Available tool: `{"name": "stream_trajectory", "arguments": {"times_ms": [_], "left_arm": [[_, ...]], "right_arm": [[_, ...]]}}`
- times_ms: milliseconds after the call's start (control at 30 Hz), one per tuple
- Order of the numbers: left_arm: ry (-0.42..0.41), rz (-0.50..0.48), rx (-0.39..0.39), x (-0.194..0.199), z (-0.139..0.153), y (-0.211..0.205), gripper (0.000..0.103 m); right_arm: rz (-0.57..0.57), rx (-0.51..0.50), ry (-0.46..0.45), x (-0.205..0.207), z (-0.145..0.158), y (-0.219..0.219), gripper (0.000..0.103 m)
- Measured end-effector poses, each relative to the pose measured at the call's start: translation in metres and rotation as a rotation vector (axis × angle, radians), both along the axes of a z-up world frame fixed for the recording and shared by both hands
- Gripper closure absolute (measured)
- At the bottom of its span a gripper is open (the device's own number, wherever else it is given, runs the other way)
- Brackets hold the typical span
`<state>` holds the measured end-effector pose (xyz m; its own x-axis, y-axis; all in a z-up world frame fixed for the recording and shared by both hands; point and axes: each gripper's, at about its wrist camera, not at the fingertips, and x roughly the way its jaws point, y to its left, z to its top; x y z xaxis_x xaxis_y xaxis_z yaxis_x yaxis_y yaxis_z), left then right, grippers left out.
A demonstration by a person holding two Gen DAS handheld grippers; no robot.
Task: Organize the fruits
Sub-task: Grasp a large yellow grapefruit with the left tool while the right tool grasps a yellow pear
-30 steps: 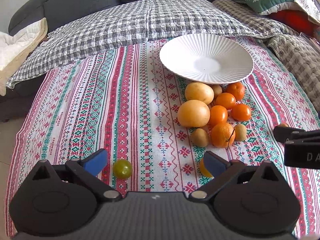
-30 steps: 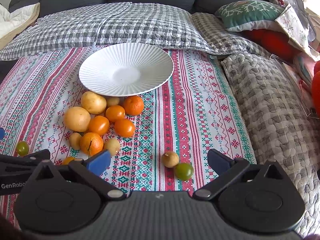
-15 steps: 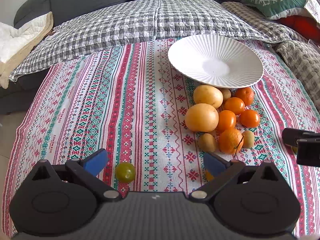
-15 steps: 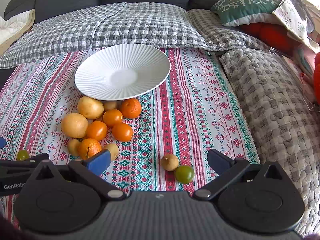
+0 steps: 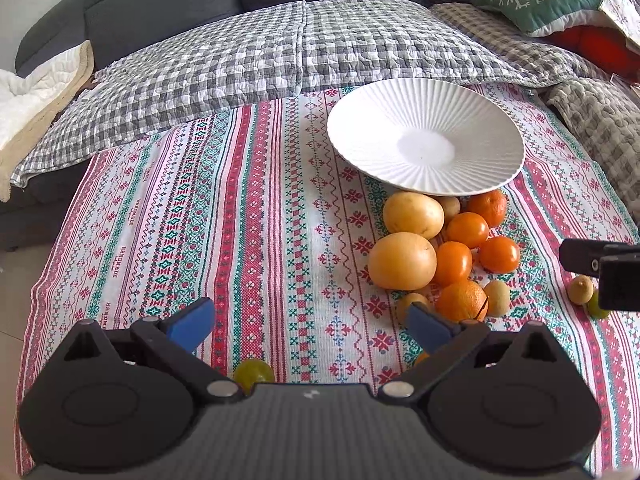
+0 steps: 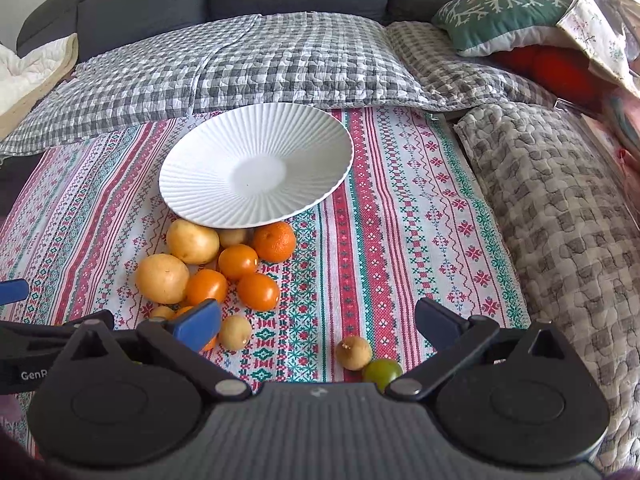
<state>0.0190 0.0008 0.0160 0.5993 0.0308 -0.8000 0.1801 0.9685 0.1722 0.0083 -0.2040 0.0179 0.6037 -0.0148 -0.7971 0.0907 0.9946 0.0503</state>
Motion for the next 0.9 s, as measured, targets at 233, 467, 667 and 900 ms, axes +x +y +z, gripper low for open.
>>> {"name": "stream_trajectory", "arguments": {"times_ms": [233,467,667,900], "left_arm": [[-0.043,-0.093,0.002,0.016,-0.003,0.001,0.009],[-0.137,-0.228,-0.024,0.022,-0.014,-0.002,0.009],[-0.004,-0.241,-0.127,0.041,-0.032,0.001,0.017],[0.061,-0.270,-0.224,0.052,-0.041,-0.005,0.033]], "right_arm": [[-0.007,0.056,-0.001,0.017,-0.005,-0.013,0.000],[0.040,0.190,0.019,0.029,-0.023,-0.027,0.000],[0.148,0.301,-0.017,0.039,-0.024,-0.016,0.004],[0.135,0.398,0.030,0.054,-0.031,-0.008,0.017]]}}
